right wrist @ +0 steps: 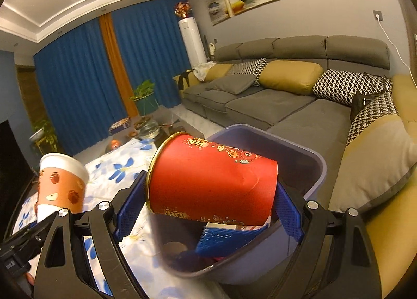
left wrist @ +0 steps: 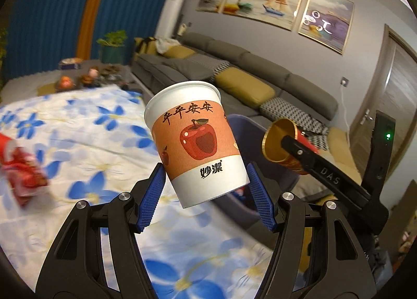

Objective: Collect trash
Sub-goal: 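Carry the red cup and apple-print cup over the purple bin, then open both tools to drop the red cup and apple-print cup into the purple bin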

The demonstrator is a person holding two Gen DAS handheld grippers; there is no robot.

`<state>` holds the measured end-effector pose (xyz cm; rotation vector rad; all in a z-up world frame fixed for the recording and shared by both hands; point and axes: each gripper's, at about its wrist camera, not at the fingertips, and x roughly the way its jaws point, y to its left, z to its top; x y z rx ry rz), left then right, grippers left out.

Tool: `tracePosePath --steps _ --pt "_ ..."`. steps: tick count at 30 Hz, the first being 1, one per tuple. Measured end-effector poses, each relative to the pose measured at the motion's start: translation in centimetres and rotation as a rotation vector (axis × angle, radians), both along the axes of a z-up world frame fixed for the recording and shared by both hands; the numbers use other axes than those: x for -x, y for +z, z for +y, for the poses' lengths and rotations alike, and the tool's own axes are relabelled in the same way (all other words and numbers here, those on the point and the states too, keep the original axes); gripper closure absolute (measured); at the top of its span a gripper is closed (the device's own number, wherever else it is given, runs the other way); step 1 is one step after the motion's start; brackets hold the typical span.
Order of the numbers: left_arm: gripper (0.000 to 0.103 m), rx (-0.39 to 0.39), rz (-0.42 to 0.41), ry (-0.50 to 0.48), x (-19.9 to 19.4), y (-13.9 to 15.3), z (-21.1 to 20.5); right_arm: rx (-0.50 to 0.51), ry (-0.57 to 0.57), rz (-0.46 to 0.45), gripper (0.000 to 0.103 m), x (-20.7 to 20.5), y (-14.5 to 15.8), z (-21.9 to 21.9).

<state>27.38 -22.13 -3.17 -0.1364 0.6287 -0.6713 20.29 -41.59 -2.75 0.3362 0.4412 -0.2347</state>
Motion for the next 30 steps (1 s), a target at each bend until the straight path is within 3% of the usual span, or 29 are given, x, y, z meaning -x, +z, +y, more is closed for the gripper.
tracePosePath --steps 12,30 --pt "0.040 -0.006 0.067 -0.112 -3.1 -2.6 -5.4 -0.077 0.016 0.028 0.017 -1.4 -1.2 -2.0" --pt "0.039 -0.060 0.124 -0.194 -3.9 -5.3 -8.9 -0.163 0.043 0.050 0.017 -2.7 -1.6 -4.4"
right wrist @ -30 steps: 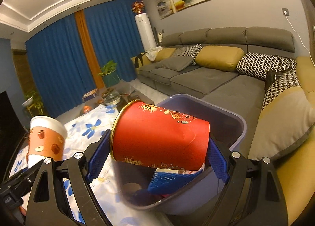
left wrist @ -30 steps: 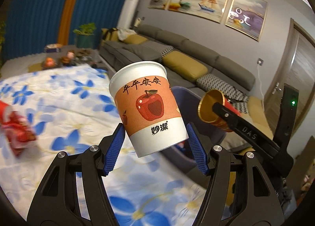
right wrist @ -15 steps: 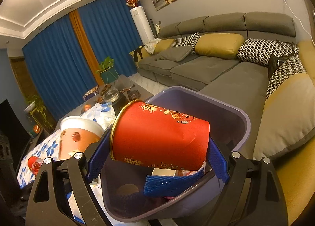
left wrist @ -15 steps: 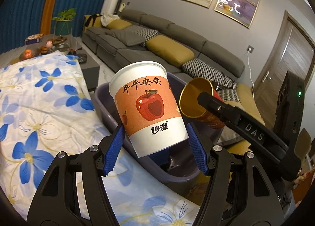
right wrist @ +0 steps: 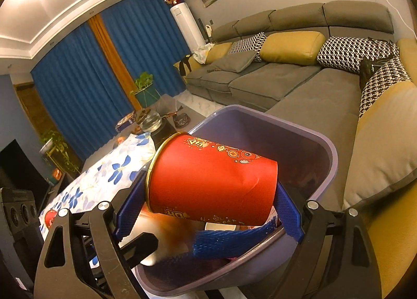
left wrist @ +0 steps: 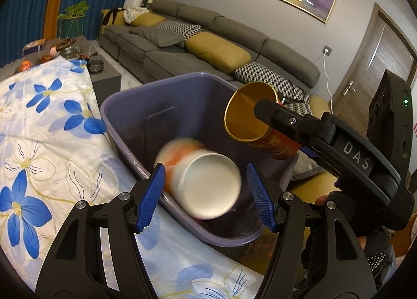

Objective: Collect trash
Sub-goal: 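Open both tools to drop the red cup and apple-print cup into the purple bin, then move both tools back over the red bag and red cup on the bed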

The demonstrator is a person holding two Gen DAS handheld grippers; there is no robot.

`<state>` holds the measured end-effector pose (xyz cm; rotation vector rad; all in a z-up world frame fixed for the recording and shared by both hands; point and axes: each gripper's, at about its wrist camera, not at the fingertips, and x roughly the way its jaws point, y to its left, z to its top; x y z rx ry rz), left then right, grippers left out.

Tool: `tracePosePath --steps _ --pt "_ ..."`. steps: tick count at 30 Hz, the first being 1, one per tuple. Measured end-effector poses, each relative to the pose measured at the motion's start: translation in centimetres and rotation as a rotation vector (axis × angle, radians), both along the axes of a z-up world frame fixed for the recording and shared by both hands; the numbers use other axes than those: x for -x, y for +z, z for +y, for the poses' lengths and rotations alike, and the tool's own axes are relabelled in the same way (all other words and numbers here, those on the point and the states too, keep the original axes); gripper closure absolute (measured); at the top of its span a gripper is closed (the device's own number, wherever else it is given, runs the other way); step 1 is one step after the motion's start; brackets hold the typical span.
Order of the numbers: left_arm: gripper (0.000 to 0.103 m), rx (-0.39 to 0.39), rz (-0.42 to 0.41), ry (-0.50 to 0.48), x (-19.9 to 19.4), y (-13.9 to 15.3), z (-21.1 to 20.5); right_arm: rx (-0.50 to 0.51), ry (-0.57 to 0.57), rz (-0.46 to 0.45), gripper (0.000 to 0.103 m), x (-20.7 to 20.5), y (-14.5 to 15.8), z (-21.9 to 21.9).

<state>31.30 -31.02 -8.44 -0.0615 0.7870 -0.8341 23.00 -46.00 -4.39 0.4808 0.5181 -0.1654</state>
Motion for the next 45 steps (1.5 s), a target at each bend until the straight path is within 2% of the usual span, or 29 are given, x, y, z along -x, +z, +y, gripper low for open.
tracePosePath --steps 4,5,7,10,17,27,33,37,45 --pt "0.038 -0.002 -0.006 -0.011 0.3 0.0 0.2 -0.014 0.007 -0.005 0.015 -0.1 0.1 -0.3" --pt "0.032 0.000 -0.009 -0.007 0.4 0.1 0.5 -0.018 0.007 -0.007 0.015 0.0 0.2 -0.3" --pt "0.024 -0.018 -0.014 0.025 0.7 0.1 1.1 -0.023 0.006 -0.018 0.014 0.4 0.4 -0.5" --pt "0.019 -0.038 -0.027 0.081 1.1 0.1 3.1 -0.017 -0.013 -0.036 0.013 1.3 1.1 -0.9" --pt "0.014 -0.104 -0.086 0.239 3.6 0.9 8.9 0.073 -0.041 -0.080 0.006 4.4 3.0 0.9" --pt "0.011 -0.164 -0.116 0.486 7.2 1.8 18.8 0.283 0.083 -0.102 0.005 6.1 3.4 10.6" --pt "0.011 -0.214 -0.111 0.654 7.7 1.3 25.9 0.309 0.225 -0.075 0.005 5.1 2.9 16.2" --pt "0.011 -0.219 -0.099 0.773 7.5 1.0 31.0 0.361 0.313 -0.071 0.005 4.4 2.7 20.7" --pt "0.011 -0.242 -0.110 0.941 6.3 1.1 38.0 0.426 0.432 -0.054 0.006 0.9 1.4 28.9"
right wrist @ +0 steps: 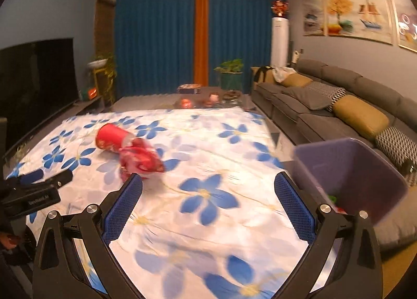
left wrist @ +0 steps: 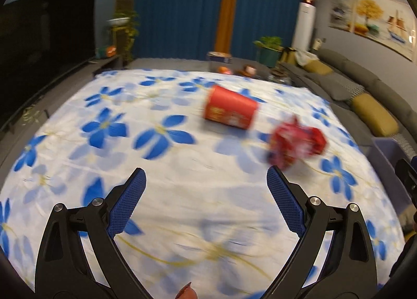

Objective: Collect trash
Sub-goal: 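Move both tools back over the red bag and red cup on the bed, then grasp the red plastic bag with the right tool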

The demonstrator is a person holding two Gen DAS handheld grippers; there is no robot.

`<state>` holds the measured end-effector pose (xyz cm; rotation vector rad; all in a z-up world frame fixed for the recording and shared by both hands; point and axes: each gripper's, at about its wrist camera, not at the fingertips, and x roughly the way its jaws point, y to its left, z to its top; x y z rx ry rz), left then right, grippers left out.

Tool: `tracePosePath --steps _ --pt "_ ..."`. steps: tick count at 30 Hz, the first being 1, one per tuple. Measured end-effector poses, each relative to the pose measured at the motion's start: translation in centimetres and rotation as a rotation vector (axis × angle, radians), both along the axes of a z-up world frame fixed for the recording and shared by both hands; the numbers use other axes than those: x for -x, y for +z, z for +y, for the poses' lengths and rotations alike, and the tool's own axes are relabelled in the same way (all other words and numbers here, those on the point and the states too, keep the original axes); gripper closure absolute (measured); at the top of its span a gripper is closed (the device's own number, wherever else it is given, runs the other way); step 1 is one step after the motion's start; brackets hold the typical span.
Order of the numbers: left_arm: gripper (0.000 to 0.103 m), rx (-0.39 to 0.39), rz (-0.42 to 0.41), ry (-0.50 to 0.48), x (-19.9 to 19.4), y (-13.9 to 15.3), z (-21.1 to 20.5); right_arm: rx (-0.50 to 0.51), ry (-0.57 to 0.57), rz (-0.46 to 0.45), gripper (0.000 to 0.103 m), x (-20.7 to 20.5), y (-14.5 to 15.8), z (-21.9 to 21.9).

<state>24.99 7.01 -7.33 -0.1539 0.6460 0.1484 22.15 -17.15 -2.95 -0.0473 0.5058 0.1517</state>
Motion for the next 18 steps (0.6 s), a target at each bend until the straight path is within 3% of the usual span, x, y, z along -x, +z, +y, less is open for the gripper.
tracePosePath --steps 6,12,15,18 --pt "0.011 0.109 -0.005 0.099 0.0 -0.6 4.4 0.037 0.039 0.026 0.012 -4.1 -1.1 5.8" --pt "0.011 0.123 -0.018 0.087 0.1 -0.6 4.5 0.039 0.037 0.083 0.015 -7.7 -2.9 8.5" --pt "0.011 0.122 -0.024 0.073 0.1 -0.6 4.2 0.011 0.034 0.152 0.025 -9.5 -4.4 8.6" --pt "0.011 0.136 -0.025 0.064 0.0 -0.7 4.1 -0.013 0.035 0.189 0.029 -10.4 -5.6 8.4"
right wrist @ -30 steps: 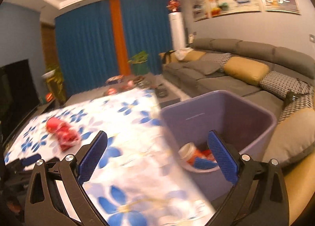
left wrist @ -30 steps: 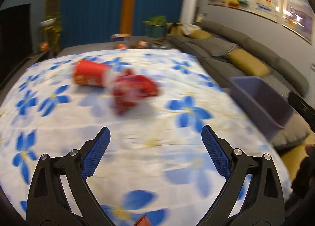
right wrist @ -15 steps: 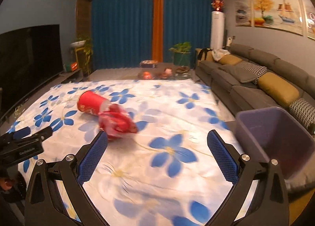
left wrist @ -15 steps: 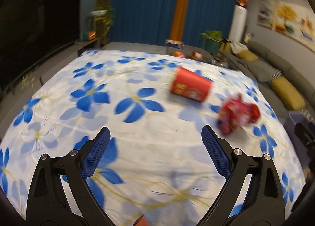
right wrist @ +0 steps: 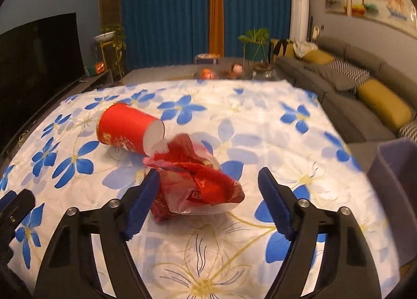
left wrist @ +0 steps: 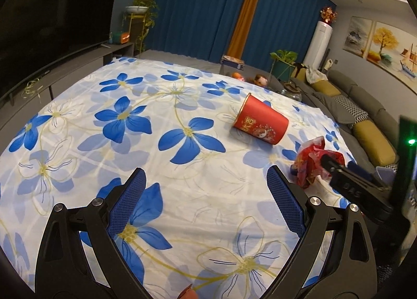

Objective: Collect trash
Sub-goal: 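Grasp the red plastic bag with the right tool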

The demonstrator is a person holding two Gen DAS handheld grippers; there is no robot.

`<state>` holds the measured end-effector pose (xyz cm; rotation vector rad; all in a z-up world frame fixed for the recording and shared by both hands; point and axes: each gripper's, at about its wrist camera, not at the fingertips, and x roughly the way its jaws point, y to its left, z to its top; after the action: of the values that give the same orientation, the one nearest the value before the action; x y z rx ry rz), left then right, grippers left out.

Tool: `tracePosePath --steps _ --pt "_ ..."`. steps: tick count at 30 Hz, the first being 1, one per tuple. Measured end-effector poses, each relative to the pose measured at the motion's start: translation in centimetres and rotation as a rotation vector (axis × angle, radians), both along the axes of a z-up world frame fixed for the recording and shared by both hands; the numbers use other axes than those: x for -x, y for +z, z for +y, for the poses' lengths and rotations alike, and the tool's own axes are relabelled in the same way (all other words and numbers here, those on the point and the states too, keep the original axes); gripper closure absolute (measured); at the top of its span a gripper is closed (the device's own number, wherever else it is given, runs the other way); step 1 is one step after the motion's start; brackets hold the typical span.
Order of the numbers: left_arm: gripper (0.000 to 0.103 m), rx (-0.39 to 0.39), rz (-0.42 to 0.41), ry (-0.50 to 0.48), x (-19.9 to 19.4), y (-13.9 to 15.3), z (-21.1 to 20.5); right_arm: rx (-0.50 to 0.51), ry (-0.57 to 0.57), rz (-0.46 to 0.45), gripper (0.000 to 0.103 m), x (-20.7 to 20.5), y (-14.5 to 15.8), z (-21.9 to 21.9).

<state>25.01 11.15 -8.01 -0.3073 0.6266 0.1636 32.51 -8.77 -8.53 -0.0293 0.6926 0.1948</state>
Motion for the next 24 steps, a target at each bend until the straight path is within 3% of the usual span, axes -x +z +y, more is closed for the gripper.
tracePosePath --steps 8,10,11,16,24 --pt "0.011 0.029 -0.009 -0.029 0.0 -0.2 -0.3 -0.054 0.049 0.044 0.043 -0.4 -0.6 -0.2" --pt "0.011 0.032 -0.012 -0.035 0.0 -0.2 -0.4 -0.066 0.060 0.053 0.050 -0.5 -0.7 -0.2" --pt "0.011 0.033 -0.014 -0.038 0.0 -0.1 -0.4 -0.072 0.064 0.056 0.062 -0.6 -0.7 -0.2" --pt "0.011 0.045 -0.028 -0.050 0.0 0.1 -0.5 -0.103 0.097 0.061 0.076 -0.5 -0.6 -0.3" --pt "0.023 0.028 -0.073 -0.114 -2.1 2.4 -0.9 -0.138 0.068 0.035 0.079 -0.5 0.0 -1.4"
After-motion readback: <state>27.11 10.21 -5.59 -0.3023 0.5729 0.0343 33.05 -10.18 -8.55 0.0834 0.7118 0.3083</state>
